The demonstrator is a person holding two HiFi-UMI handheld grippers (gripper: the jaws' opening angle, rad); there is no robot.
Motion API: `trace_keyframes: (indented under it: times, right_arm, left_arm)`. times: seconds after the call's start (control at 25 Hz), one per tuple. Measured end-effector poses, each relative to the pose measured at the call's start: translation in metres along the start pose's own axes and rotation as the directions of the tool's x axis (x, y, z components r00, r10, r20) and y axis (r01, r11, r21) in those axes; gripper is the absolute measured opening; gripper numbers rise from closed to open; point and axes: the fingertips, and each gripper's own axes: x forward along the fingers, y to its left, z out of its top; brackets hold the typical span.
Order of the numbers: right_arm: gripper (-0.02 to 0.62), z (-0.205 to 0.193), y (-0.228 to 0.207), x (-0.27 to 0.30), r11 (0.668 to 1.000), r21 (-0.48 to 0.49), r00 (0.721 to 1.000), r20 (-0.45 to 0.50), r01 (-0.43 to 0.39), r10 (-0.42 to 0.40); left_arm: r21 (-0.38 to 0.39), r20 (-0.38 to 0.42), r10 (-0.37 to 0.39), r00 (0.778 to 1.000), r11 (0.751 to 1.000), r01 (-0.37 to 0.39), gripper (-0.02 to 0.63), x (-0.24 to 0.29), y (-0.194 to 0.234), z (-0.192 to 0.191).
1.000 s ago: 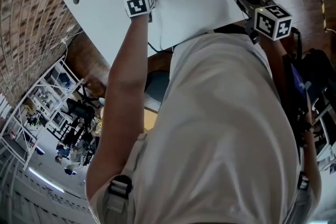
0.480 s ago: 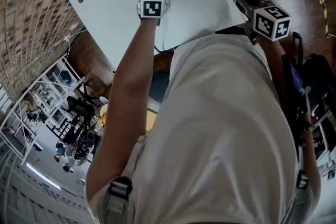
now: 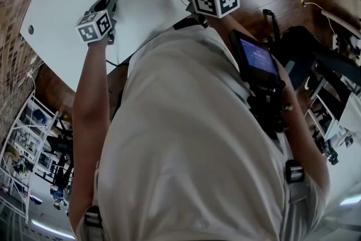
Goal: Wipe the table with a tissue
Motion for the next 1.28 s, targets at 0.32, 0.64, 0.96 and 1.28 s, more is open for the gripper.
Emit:
trace_keyframes:
  times: [0.32, 0.64, 0.96, 1.28]
  right_arm:
    - [0.009, -0.009, -0.013, -0.023, 0.999, 0.032, 1.0, 0.03, -0.011, 0.01]
    - [0.009, -0.02, -0.02, -0.025, 0.997, 0.071, 0.999, 0.042, 0.027, -0.03]
    - [0.009, -0.024, -0.023, -0.026, 0.997, 0.074, 0.999, 0.038, 0.026, -0.029]
    - [0.009, -0.021, -0.019, -0.016, 0.998, 0.063, 1.0, 0.01, 0.021, -0.021]
  left_arm:
    - [0.0, 0.083, 0.243, 0.967, 0.97, -0.243, 0.069, -0.015, 0.016, 0.042]
    - [0.063, 0.037, 0.241, 0.97, 0.968, -0.243, 0.071, -0.013, 0.03, 0.041]
    - [-0.029, -0.041, 0.456, 0.889, 0.889, -0.457, 0.071, -0.063, 0.106, -0.011]
    - [-0.148, -0.124, 0.576, 0.808, 0.795, -0.589, 0.069, -0.083, 0.15, -0.038]
